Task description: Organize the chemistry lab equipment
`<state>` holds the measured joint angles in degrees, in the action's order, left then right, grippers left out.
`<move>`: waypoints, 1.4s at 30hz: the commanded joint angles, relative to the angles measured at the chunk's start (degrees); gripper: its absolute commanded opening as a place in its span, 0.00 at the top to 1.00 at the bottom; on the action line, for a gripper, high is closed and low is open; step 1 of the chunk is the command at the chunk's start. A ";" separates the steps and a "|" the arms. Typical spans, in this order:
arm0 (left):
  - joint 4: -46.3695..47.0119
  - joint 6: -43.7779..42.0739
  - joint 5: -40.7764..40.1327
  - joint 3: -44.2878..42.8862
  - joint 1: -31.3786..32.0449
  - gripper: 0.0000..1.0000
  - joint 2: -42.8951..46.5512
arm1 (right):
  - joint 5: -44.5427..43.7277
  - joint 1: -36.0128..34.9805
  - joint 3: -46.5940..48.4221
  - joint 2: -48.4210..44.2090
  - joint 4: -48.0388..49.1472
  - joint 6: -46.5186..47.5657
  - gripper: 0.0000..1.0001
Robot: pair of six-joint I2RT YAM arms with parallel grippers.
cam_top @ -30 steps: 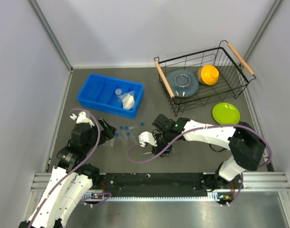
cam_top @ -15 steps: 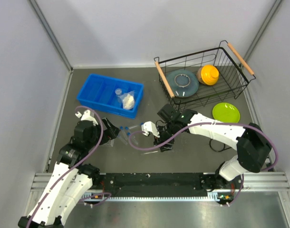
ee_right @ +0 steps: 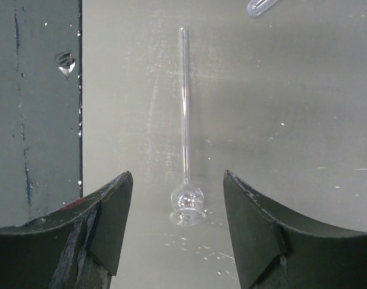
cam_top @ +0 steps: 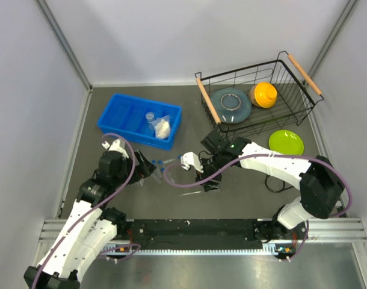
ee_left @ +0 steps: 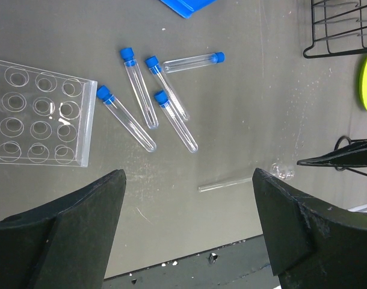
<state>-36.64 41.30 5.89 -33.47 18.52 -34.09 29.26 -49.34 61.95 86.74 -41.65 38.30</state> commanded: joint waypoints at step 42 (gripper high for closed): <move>-4.13 -0.52 -14.85 -4.14 -0.15 0.12 11.23 | -11.67 -6.46 0.36 9.14 7.37 1.25 0.41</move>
<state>-39.05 40.38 -3.49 -35.24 18.52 -25.15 22.90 -53.39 61.93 94.04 -38.50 38.96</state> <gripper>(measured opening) 0.880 0.598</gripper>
